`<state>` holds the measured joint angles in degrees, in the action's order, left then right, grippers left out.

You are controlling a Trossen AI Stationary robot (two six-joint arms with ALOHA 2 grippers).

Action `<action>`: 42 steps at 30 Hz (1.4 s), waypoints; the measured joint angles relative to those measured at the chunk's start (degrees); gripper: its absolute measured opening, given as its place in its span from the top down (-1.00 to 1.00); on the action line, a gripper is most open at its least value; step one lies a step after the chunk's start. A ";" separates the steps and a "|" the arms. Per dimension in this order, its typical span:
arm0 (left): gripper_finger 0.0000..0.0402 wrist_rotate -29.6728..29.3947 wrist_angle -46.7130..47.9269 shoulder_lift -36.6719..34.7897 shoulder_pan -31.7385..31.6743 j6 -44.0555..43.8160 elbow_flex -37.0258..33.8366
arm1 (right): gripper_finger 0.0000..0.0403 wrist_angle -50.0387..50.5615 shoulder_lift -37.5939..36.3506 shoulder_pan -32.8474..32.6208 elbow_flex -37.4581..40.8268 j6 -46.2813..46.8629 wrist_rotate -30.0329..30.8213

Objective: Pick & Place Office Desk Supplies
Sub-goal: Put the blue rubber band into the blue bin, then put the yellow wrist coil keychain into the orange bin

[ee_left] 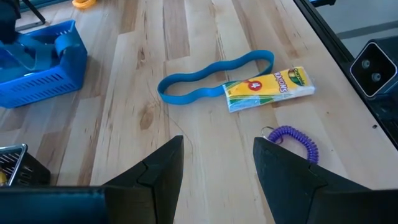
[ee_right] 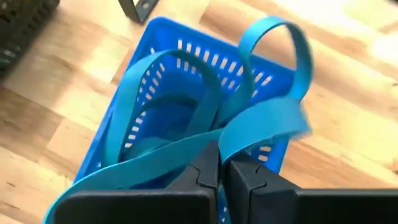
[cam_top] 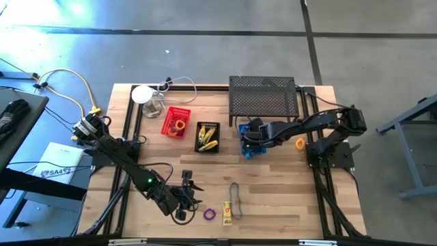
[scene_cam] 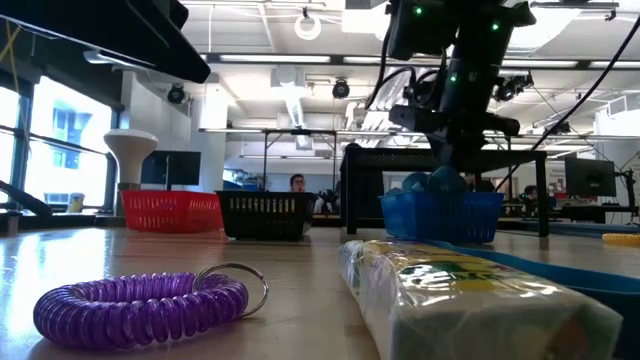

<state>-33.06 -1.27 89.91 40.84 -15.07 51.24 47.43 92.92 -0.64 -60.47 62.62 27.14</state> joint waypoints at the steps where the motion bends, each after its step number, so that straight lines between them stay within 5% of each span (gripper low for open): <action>1: 0.07 0.00 -0.01 0.00 0.00 0.00 0.00 | 0.98 0.02 0.00 -0.02 0.00 -0.02 0.86; 7: 0.07 0.00 0.01 0.00 0.00 -0.02 0.00 | 0.98 -0.96 0.00 -1.18 -0.01 -2.86 7.80; 15: 0.07 0.18 0.03 0.00 0.00 -0.58 -0.04 | 0.92 -2.84 0.04 -1.99 0.00 -2.91 3.68; 27: 0.07 0.24 0.17 0.00 0.00 -1.51 -0.04 | 0.05 -3.29 0.04 -1.99 -0.01 -6.79 2.78; 32: 0.07 0.24 1.48 0.00 0.00 -1.51 -0.04 | -0.15 1.57 -1.82 -1.99 -0.01 -10.04 -3.76; 37: 0.07 0.24 2.77 0.00 0.00 -2.40 -0.04 | -0.14 12.03 -6.07 -2.01 0.00 -7.85 -14.30; 42: 0.07 0.24 2.96 0.00 0.00 -2.58 -0.09 | -0.08 19.70 -11.73 -4.90 0.00 -1.01 -16.71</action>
<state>-32.82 1.69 89.91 40.84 -17.65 51.16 67.13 81.19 -5.54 -60.47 61.61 10.43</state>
